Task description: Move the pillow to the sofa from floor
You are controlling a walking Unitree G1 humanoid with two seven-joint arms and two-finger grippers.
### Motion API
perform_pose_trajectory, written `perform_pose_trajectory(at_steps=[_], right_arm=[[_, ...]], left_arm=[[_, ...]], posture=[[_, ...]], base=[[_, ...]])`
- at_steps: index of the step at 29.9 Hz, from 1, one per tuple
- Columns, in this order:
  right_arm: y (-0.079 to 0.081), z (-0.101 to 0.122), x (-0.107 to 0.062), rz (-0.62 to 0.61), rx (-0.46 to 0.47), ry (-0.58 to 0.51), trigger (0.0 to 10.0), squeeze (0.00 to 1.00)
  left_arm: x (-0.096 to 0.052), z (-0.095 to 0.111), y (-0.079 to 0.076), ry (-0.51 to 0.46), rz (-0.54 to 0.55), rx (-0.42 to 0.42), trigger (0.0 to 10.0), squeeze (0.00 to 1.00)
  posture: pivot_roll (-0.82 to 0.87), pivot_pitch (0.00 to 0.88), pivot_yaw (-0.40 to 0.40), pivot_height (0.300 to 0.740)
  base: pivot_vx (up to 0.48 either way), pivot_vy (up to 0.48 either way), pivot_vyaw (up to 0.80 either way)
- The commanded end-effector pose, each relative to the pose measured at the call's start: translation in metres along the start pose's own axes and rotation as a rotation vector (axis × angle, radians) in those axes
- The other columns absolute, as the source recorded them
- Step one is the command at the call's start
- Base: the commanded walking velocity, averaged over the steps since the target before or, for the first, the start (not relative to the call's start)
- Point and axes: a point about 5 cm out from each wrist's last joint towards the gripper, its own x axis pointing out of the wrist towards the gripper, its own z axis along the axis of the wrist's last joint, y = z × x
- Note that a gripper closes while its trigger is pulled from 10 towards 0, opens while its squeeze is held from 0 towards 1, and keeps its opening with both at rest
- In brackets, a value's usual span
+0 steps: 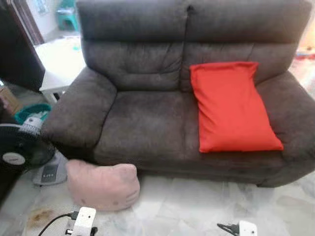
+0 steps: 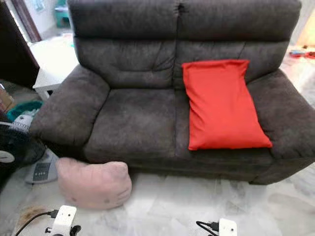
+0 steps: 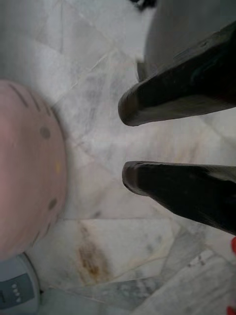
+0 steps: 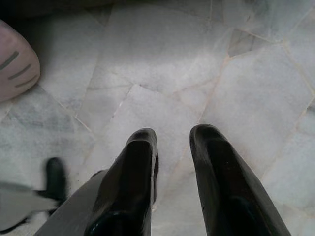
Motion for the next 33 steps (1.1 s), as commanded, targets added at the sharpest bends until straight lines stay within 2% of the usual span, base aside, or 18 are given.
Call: perform_pose_trajectory(at_steps=[1, 25, 29, 33], right_arm=[[0.0062, -0.0001, 0.0010, 0.016, 0.001, 0.000, 10.0, 0.00], [0.0075, -0.0006, 0.0010, 0.023, -0.001, -0.001, 10.0, 0.00], [0.0079, -0.0006, 0.0010, 0.026, -0.002, -0.001, 10.0, 0.00], [0.0083, -0.0002, 0.0011, 0.027, -0.002, -0.002, 10.0, 0.00]], left_arm=[[-0.0026, -0.0089, 0.0042, 0.026, 0.010, 0.001, 10.0, 0.00], [-0.0028, -0.0094, 0.0053, 0.027, 0.011, 0.004, 10.0, 0.00], [-0.0028, -0.0091, 0.0056, 0.025, 0.008, 0.006, 10.0, 0.00], [-0.0027, -0.0085, 0.0058, 0.022, 0.005, 0.013, 10.0, 0.00]], posture=[[0.08, 0.049, -0.018, 0.740], [0.08, 0.040, -0.016, 0.740], [0.09, 0.041, -0.014, 0.740], [0.09, 0.044, -0.014, 0.740]], base=[[0.000, 0.480, 0.00], [0.000, 0.480, 0.00], [0.000, 0.371, 0.00], [0.000, 0.000, 0.00]])
